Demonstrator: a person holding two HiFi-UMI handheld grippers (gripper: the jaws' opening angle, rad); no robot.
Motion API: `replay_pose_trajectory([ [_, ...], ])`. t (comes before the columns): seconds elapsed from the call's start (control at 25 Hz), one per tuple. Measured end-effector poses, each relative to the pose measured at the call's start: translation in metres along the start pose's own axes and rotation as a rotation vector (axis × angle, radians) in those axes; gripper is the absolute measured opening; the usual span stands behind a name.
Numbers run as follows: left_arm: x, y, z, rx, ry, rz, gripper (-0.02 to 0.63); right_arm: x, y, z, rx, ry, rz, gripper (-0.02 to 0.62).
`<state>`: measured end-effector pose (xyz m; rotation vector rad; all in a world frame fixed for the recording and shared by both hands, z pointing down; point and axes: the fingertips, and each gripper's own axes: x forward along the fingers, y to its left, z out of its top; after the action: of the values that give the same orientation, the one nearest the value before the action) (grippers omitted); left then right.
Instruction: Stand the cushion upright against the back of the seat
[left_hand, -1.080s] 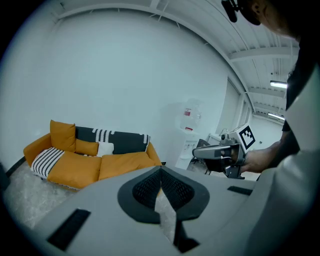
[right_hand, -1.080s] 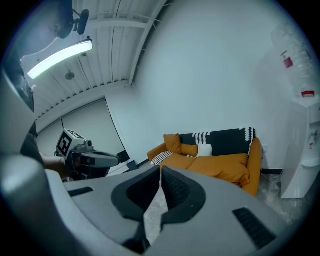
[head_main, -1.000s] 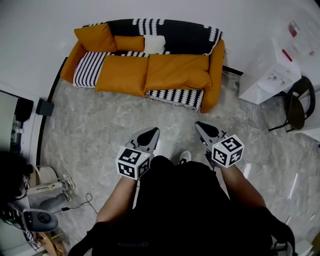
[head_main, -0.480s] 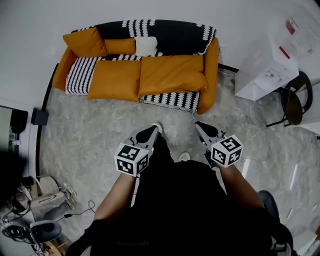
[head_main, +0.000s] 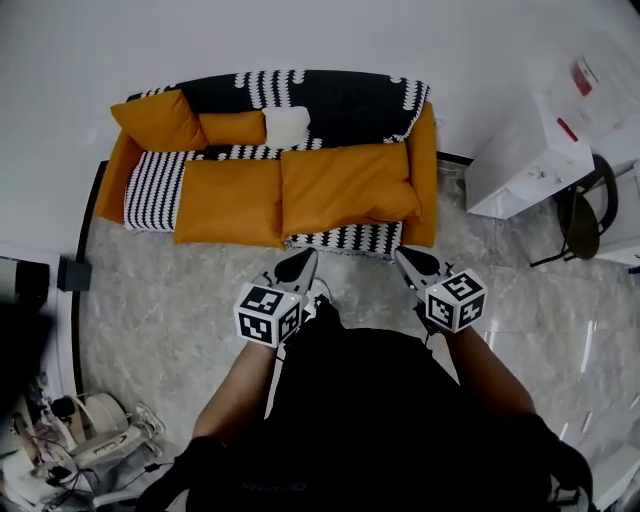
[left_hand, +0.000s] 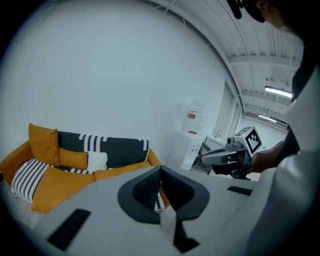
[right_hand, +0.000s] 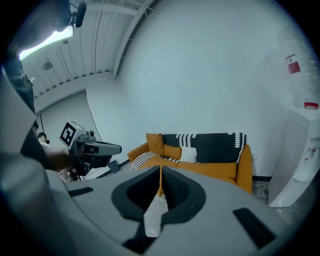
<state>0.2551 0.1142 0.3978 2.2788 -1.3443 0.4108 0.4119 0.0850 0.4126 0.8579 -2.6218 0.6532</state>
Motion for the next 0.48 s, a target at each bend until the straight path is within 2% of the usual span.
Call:
replay_pose_trajectory([
  [0.24, 0.013, 0.066, 0.024, -0.002, -0.006, -0.023, 0.015, 0.051, -0.016, 0.013, 0.006, 0.045, -0.071, 0.038],
  [0.48, 0.031, 0.123, 0.023, 0.021, 0.043, -0.041, 0.014, 0.089, -0.031, 0.015, 0.060, 0.067, -0.140, 0.038],
])
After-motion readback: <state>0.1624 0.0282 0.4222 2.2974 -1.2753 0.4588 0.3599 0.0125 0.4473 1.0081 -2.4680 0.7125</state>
